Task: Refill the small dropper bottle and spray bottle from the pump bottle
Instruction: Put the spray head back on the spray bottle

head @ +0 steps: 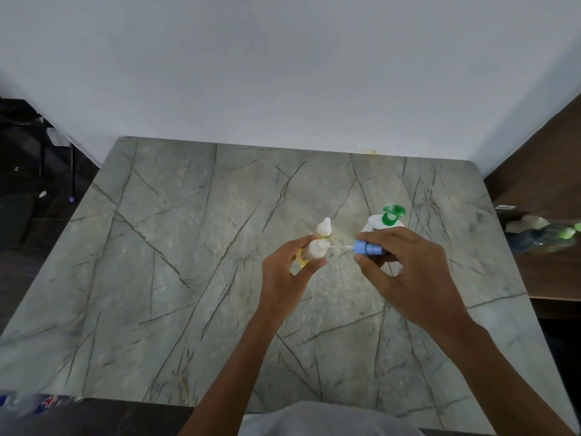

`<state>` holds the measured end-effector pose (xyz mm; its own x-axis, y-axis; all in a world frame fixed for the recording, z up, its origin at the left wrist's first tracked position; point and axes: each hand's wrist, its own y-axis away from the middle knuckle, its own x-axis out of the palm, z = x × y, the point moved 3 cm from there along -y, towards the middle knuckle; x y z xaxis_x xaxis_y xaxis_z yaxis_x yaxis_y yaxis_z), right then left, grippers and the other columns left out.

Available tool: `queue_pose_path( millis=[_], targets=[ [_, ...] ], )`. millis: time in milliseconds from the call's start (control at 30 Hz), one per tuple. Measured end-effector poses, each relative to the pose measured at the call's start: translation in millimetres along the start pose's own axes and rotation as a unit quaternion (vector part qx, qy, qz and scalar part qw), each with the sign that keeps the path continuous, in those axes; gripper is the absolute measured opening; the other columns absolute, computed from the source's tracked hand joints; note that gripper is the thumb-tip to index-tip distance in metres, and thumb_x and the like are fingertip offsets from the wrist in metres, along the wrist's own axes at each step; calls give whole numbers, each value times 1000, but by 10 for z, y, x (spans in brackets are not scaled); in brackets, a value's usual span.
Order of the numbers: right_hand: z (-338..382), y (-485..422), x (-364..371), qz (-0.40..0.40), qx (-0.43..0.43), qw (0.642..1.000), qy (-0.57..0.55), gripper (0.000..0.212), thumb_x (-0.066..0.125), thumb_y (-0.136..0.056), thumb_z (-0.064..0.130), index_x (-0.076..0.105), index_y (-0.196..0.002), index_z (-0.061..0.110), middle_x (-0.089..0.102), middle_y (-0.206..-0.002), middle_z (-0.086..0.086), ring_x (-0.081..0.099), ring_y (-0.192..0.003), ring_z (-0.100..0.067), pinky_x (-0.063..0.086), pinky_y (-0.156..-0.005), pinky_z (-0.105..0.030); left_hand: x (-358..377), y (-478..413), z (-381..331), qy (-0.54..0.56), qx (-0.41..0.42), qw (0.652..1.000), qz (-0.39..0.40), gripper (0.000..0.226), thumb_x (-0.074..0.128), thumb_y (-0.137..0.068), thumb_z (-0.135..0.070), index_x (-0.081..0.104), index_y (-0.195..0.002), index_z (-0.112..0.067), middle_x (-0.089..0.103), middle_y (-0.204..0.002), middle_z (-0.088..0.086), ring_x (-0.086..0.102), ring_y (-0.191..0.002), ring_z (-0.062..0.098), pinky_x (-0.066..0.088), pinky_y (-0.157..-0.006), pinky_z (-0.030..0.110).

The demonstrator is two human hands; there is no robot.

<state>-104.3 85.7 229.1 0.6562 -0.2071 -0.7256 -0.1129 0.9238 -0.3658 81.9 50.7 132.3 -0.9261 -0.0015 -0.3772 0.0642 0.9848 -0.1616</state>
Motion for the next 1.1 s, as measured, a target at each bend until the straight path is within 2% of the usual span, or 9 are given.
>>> queue_pose_path(
  millis=[133,300,433,533,700,800,900,1000,1100],
  targets=[
    [9,60,143,50,14,999,-5,38,76,-76,21,65,-111,12,67,-94,5,60,-80,-4,52,-74,-17,-4,134,8,-18,11,1000,8,41,74,-80,-35,66,-117,-21,69,-113,-11,63,-102,-2,49,-86,11],
    [97,-18,295,81,2,997,-4,27,76,-76,19,65,-101,15,66,-89,5,59,-76,-5,49,-72,-15,3,209,11,-17,19,1000,17,45,69,-79,-45,66,-117,-20,70,-110,-11,65,-99,1,52,-84,15],
    [110,-133,398,114,-15,993,17,26,75,-74,15,67,-99,11,68,-87,0,61,-73,-9,41,-72,-7,-21,207,-96,-9,19,1000,10,41,64,-80,-47,63,-116,-27,63,-106,-27,62,-98,-8,46,-82,6],
    [133,-208,409,134,-18,991,17,25,75,-75,17,68,-98,11,69,-87,0,58,-72,-7,36,-72,-5,-42,197,-121,-2,15,1000,2,40,66,-81,-42,64,-117,-25,63,-105,-26,62,-97,-9,45,-81,5],
    [143,-346,406,152,-20,987,47,24,74,-76,37,70,-86,16,65,-71,6,55,-62,-5,38,-63,-13,-69,195,-96,13,-4,1000,-6,36,74,-83,-30,66,-118,-23,67,-105,-22,64,-97,-4,48,-82,10],
    [141,-402,425,160,-21,983,85,41,62,-76,59,66,-77,18,56,-60,10,50,-55,-4,35,-57,-18,-84,183,-119,23,0,1000,-5,35,73,-84,-29,67,-118,-23,70,-106,-18,65,-99,0,51,-84,15],
    [154,-441,399,175,-12,984,37,62,62,-64,71,66,-101,22,61,-81,13,55,-69,-1,44,-65,-21,-103,178,-135,25,8,1000,-16,36,73,-85,-28,67,-119,-19,71,-106,-13,66,-97,0,51,-82,14],
    [176,-505,335,214,-36,976,-15,69,79,-62,55,59,-122,28,61,-115,12,56,-97,-2,47,-83,-23,-129,169,-107,18,1,1000,-25,37,74,-84,-27,67,-119,-16,72,-106,-9,66,-94,1,50,-79,11],
    [194,-572,333,226,-77,971,-19,40,79,-74,29,68,-111,19,68,-104,6,63,-91,-6,48,-82,-20,-141,158,-80,13,-6,1000,-19,40,74,-82,-32,67,-117,-14,71,-104,-8,66,-92,-1,49,-78,10]
  ],
)
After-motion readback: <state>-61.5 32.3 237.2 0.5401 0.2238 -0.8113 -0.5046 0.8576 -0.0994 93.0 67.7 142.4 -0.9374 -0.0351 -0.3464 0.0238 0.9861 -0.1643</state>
